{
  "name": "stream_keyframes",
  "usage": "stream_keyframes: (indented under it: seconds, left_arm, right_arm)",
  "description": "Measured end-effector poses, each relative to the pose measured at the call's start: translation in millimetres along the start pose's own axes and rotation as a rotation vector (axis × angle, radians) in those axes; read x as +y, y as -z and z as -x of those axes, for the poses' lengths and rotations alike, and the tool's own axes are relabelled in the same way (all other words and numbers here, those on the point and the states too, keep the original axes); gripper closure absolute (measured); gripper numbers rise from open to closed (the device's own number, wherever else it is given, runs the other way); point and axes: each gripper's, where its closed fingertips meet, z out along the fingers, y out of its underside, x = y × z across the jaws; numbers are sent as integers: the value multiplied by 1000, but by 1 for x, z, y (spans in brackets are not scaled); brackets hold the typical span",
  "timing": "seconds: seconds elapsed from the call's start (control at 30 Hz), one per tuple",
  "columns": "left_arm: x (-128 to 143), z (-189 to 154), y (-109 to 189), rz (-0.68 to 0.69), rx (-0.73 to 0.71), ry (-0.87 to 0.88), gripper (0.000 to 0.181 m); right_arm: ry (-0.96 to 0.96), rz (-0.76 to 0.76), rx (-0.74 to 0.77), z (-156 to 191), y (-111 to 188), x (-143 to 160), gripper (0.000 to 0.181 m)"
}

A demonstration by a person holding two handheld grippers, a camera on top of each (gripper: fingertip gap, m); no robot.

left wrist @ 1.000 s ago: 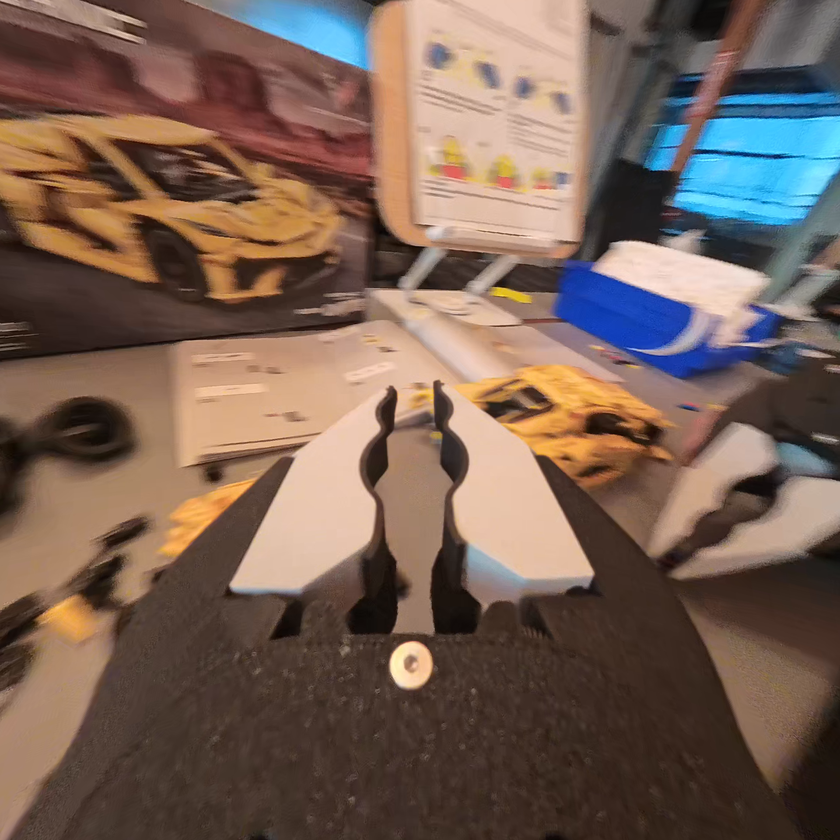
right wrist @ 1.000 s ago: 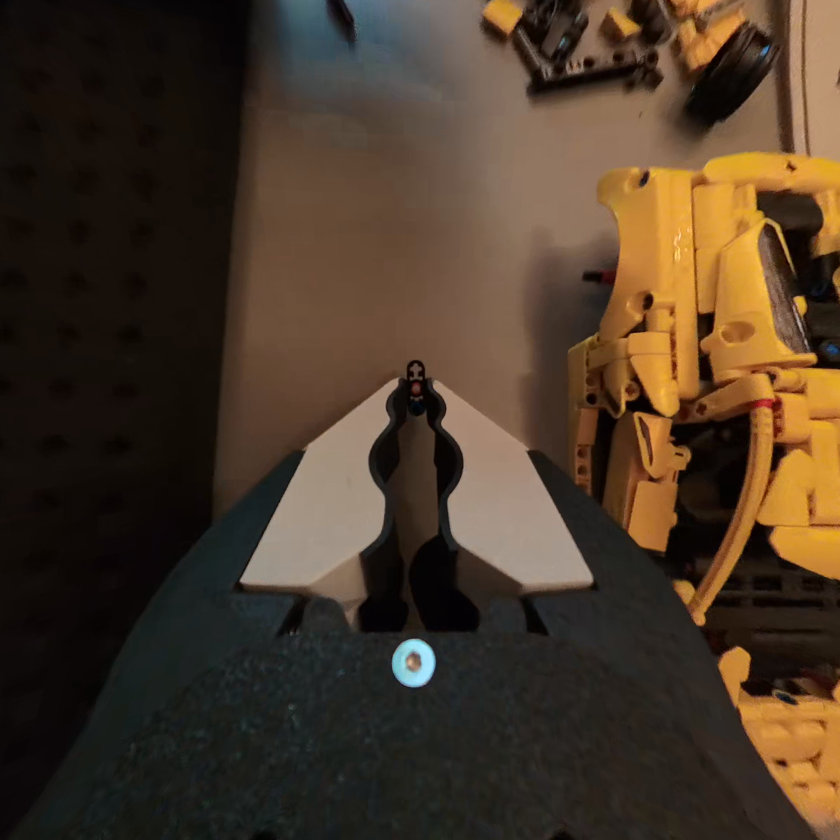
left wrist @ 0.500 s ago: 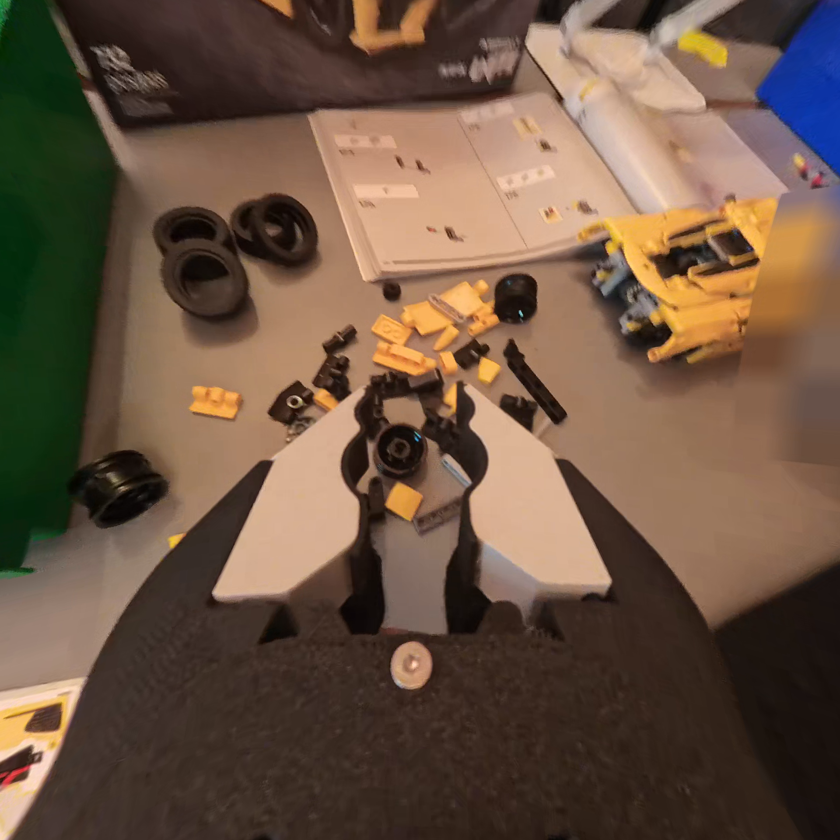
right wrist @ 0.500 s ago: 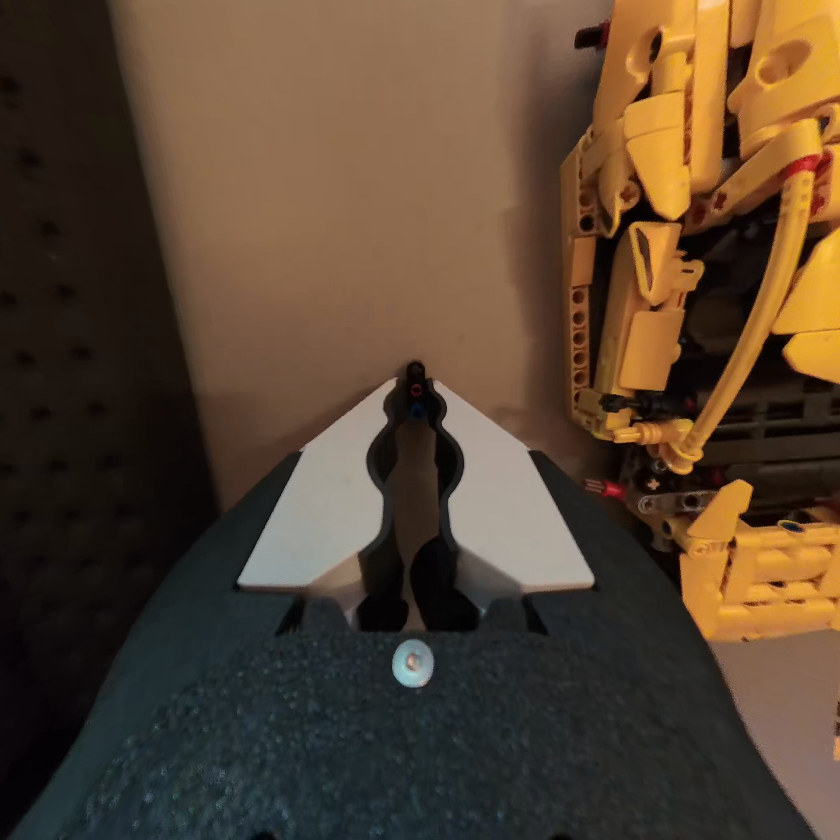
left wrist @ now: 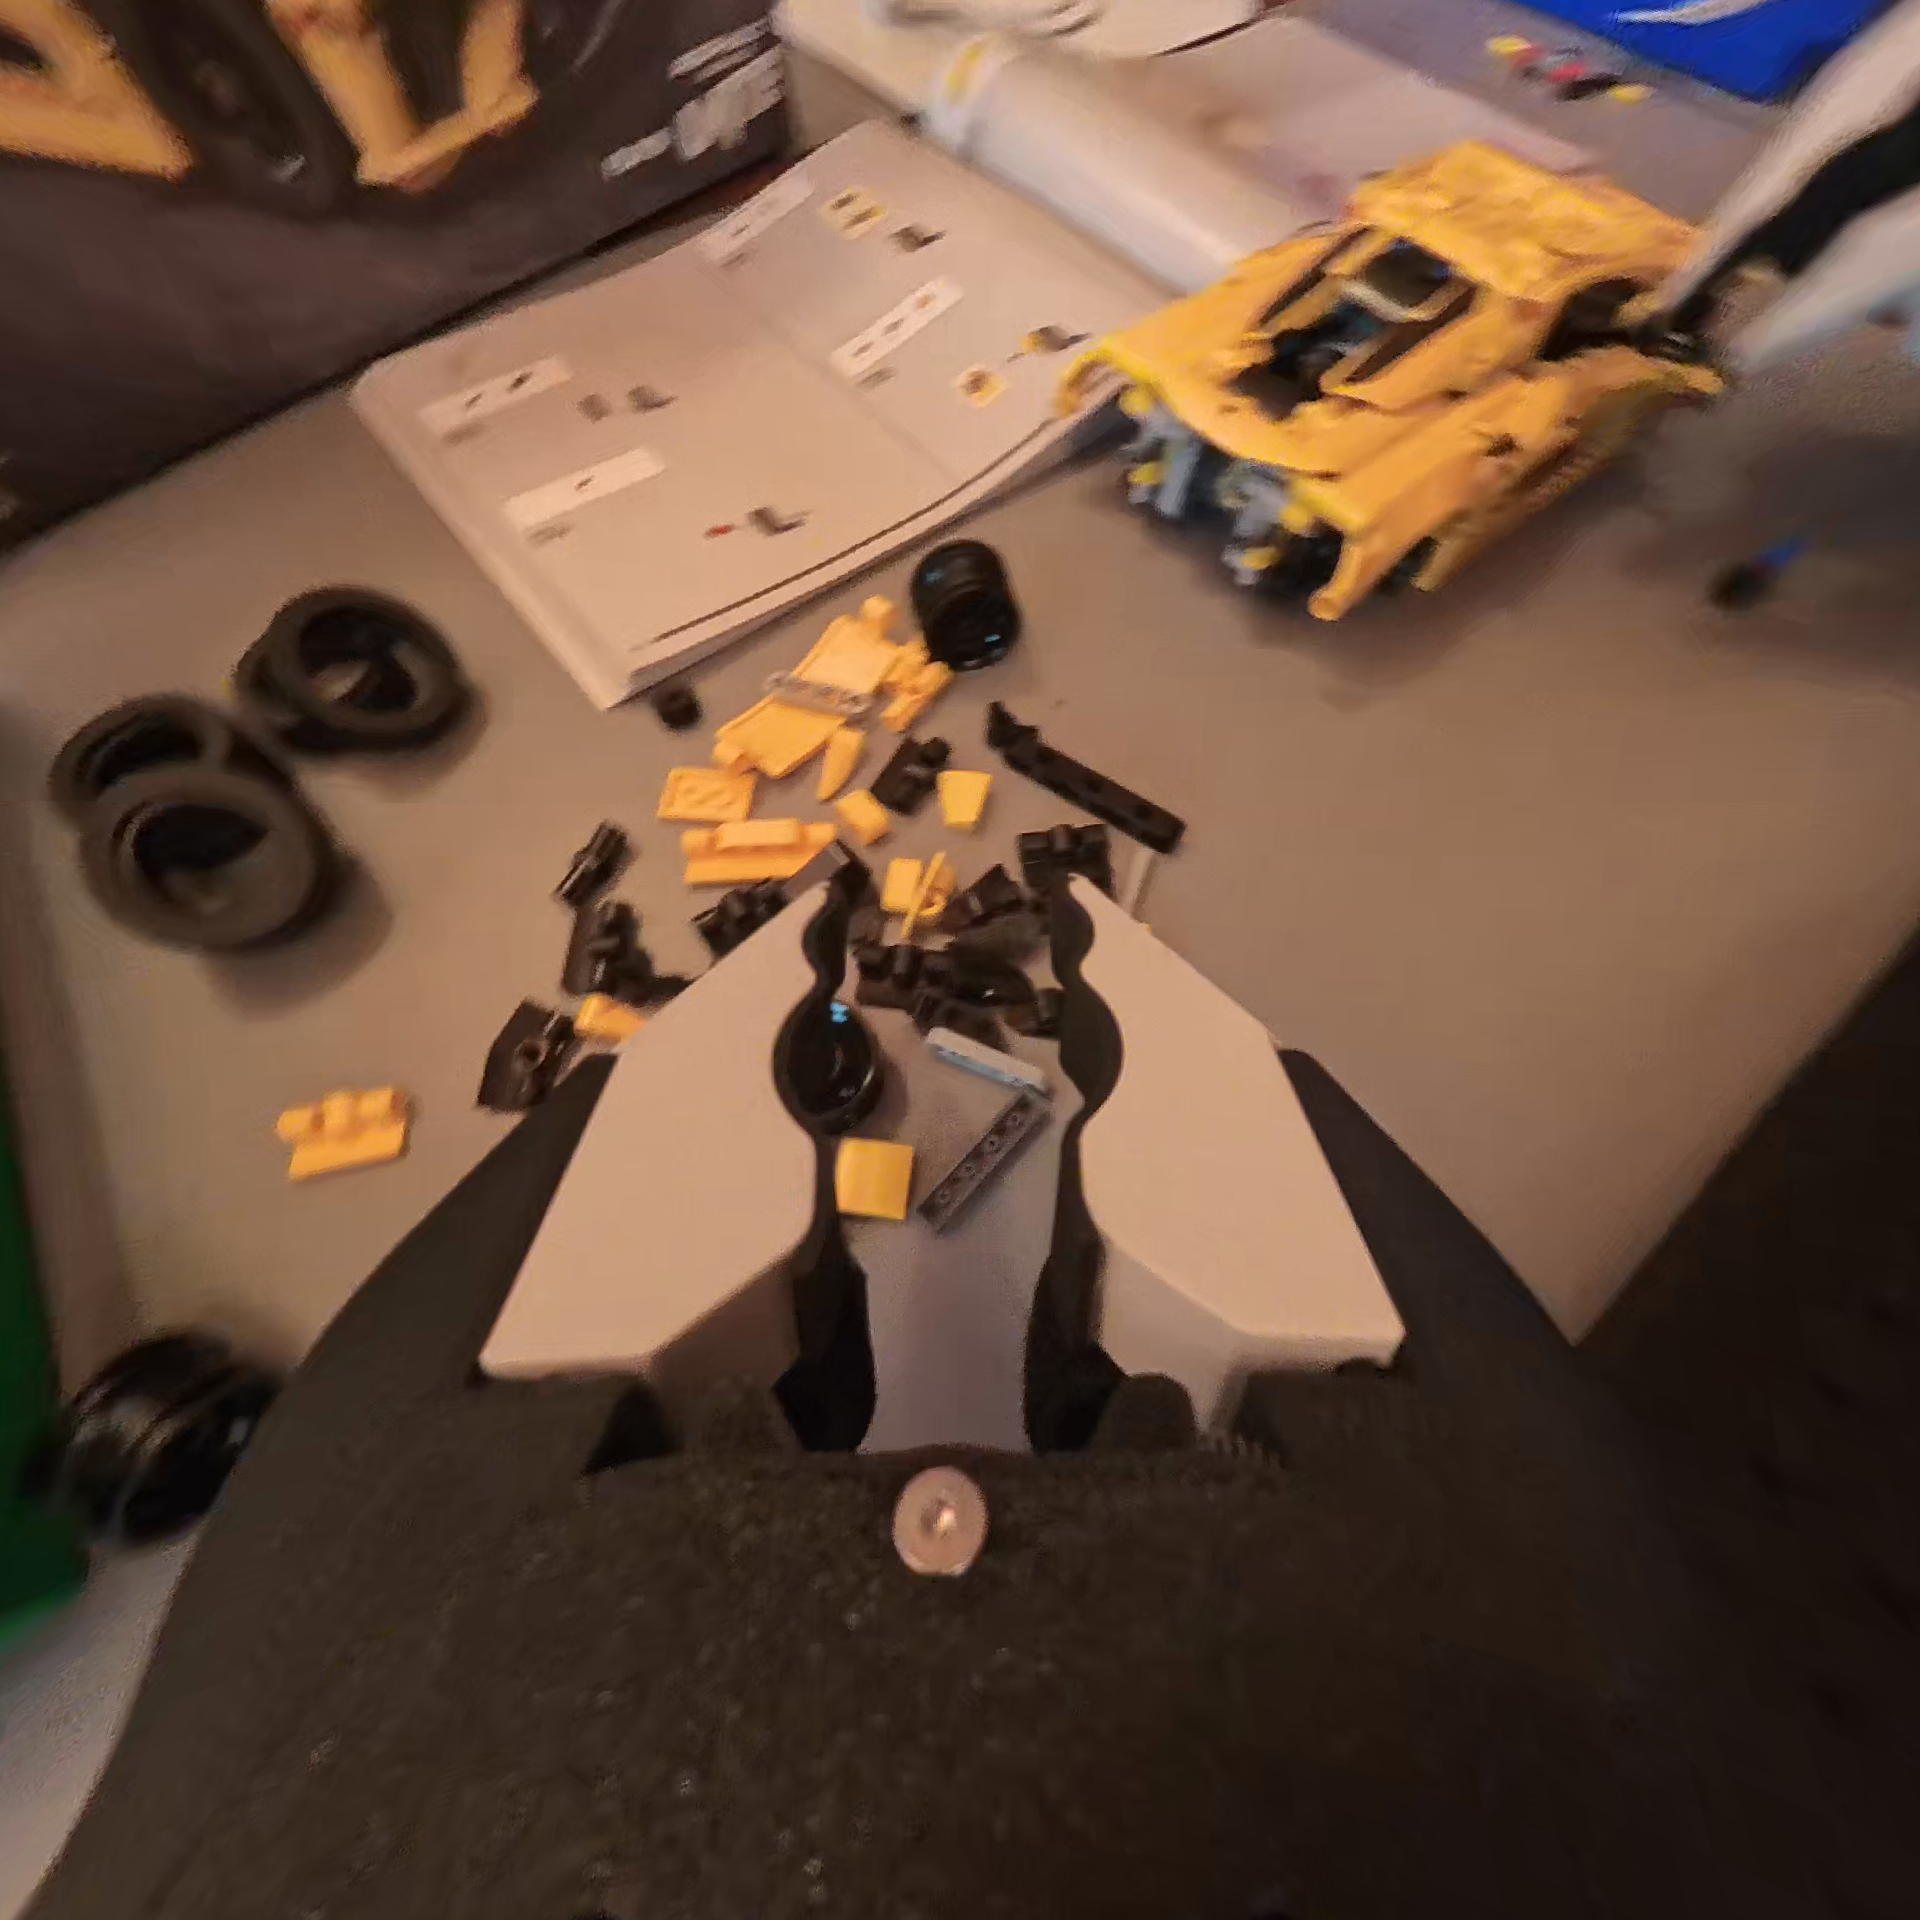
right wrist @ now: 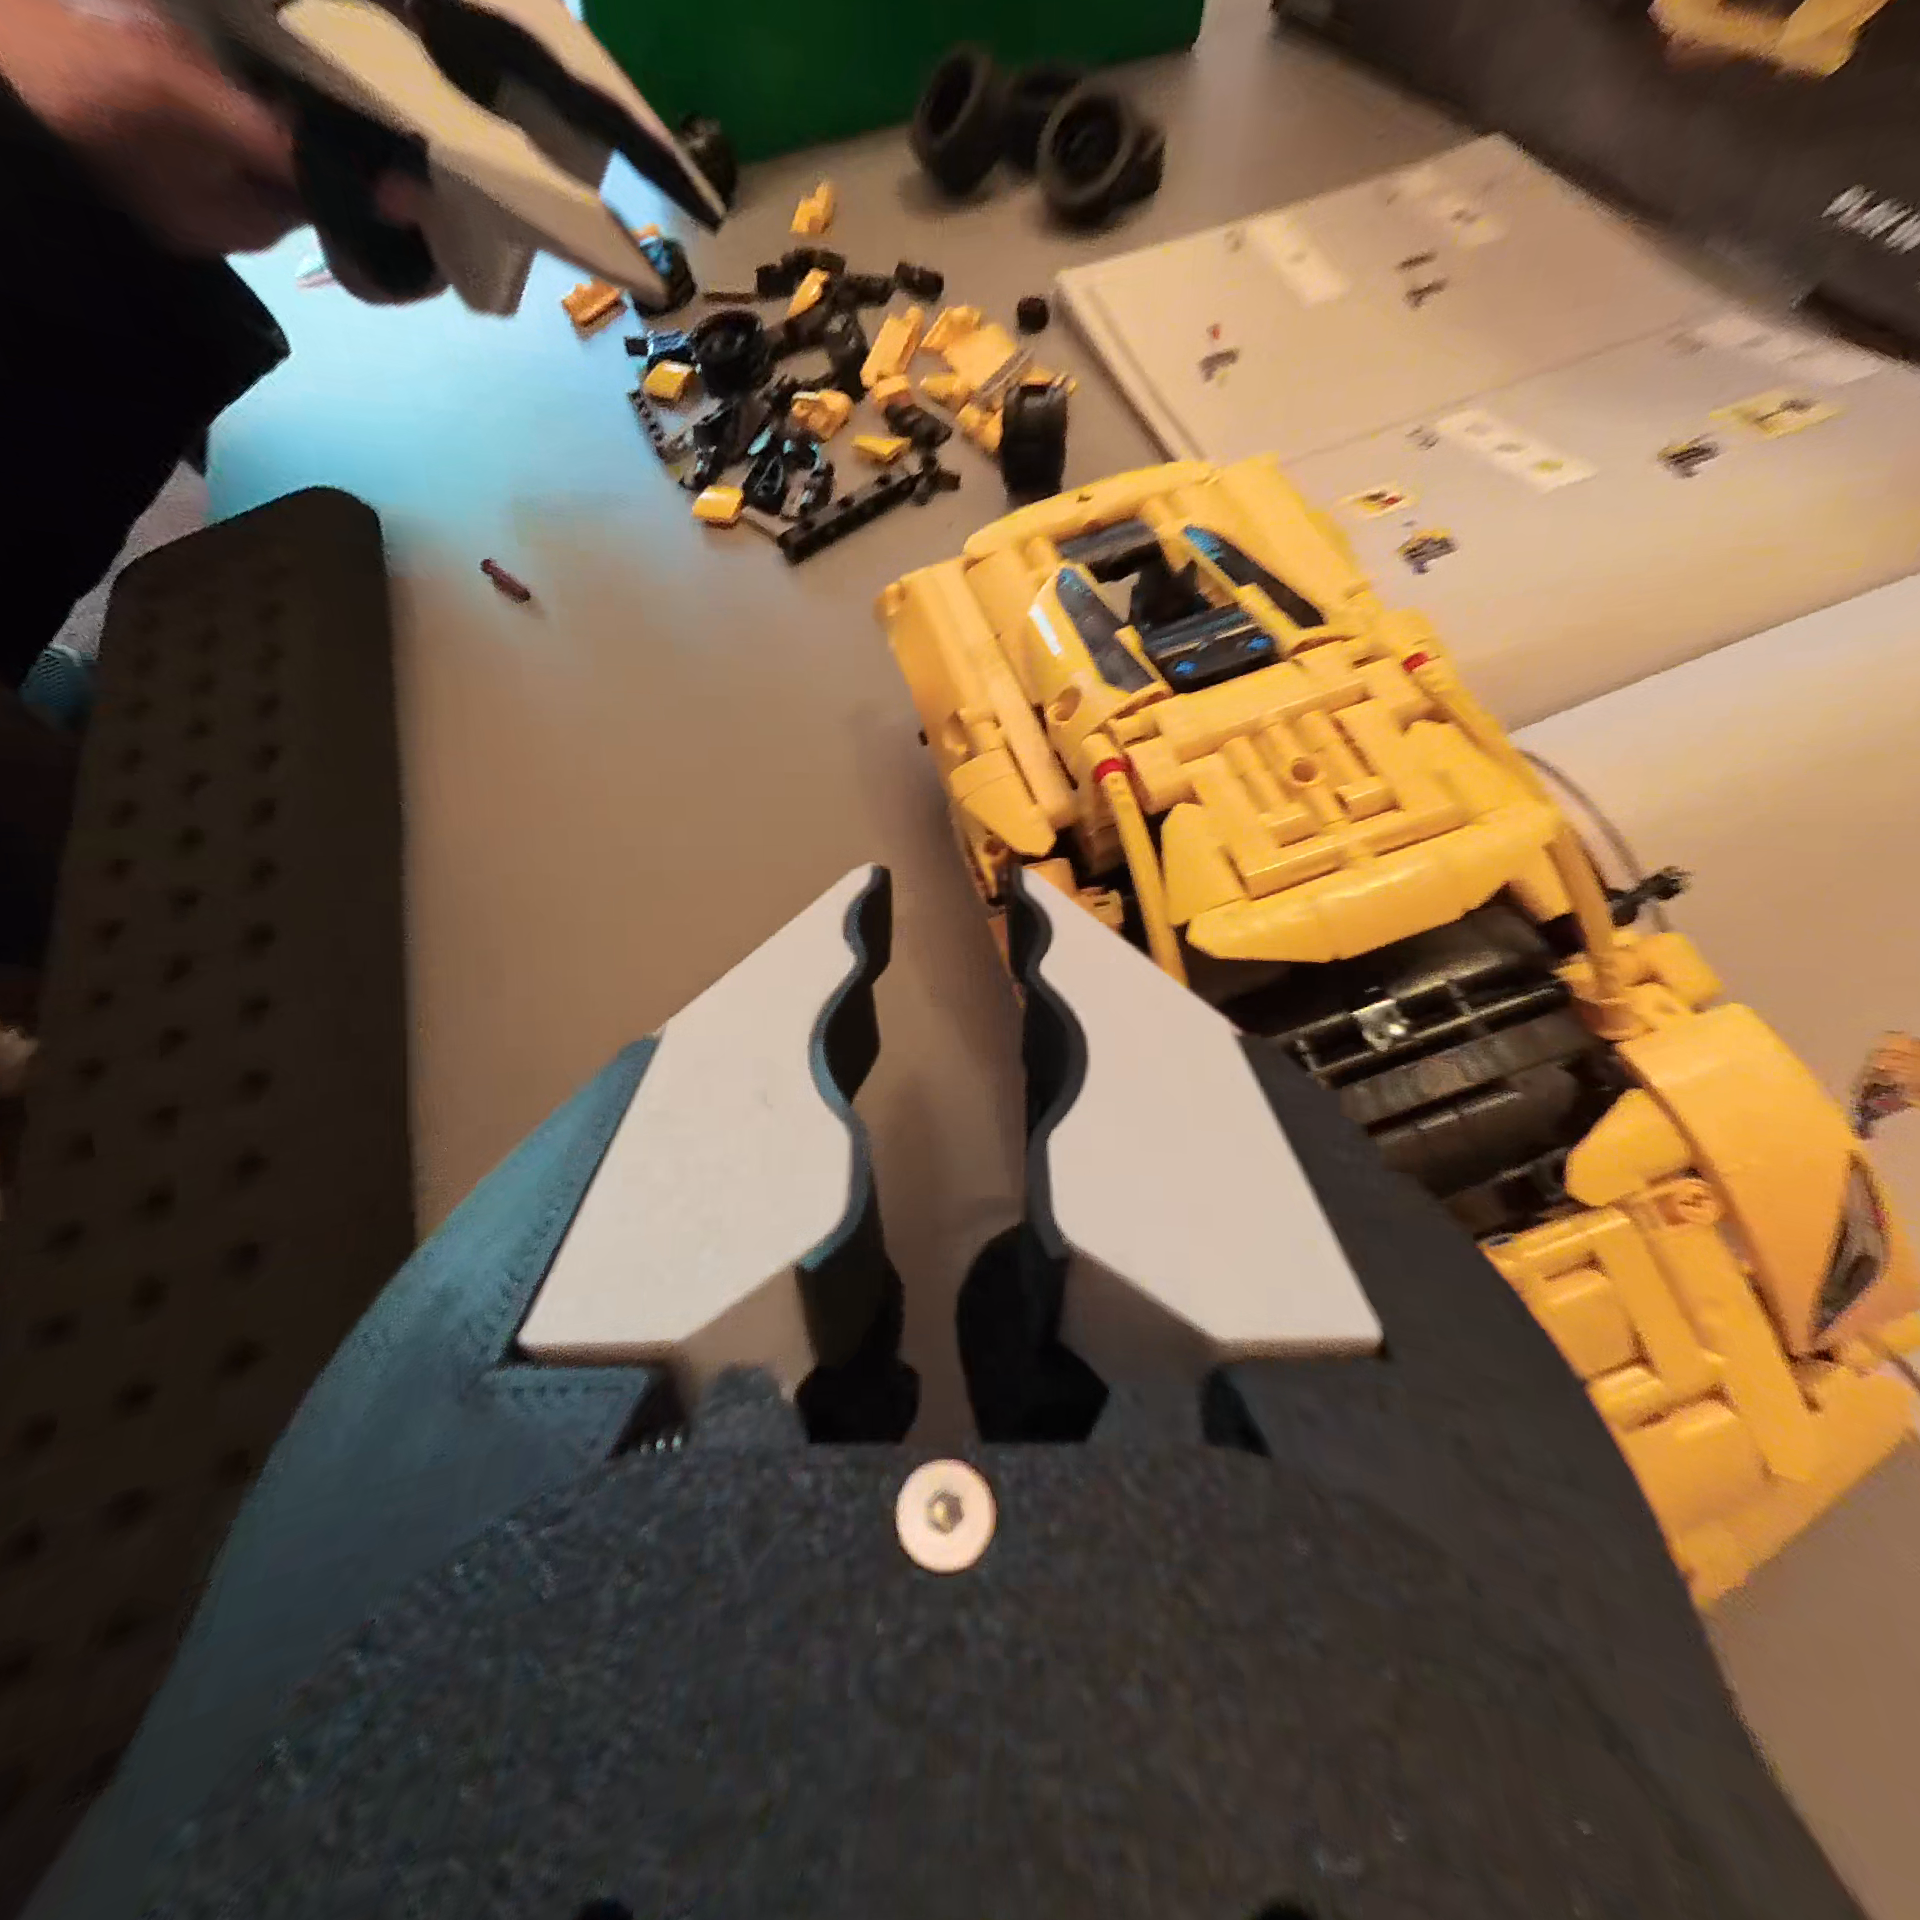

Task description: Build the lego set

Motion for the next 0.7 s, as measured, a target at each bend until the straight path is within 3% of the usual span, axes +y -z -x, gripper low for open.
stream_keyframes:
  seconds: [0.07, 0.17, 0.3, 0.43, 0.57, 0.7]
  left_arm:
    - [0, -8, 2, -40, 36, -82, 143]
    - [10, 5, 10, 10, -28, -128, 143]
    - [21, 14, 14, 74, -38, -41, 143]
    - [4, 3, -13, 33, -16, -7, 148]
    - [4, -4, -54, 135, -57, -52, 154]
    - [3, -8, -69, 182, -60, -77, 157]
  right_arm:
    - [3, -27, 17, -4, 4, -4, 162]
    - [-17, -37, -1, -3, 4, -4, 162]
    - [-3, -23, -4, -2, 0, -1, 162]
    - [8, -7, -16, 0, -4, 3, 163]
    - [6, 9, -25, 1, -6, 6, 163]
    - [9, -7, -27, 2, -3, 2, 164]
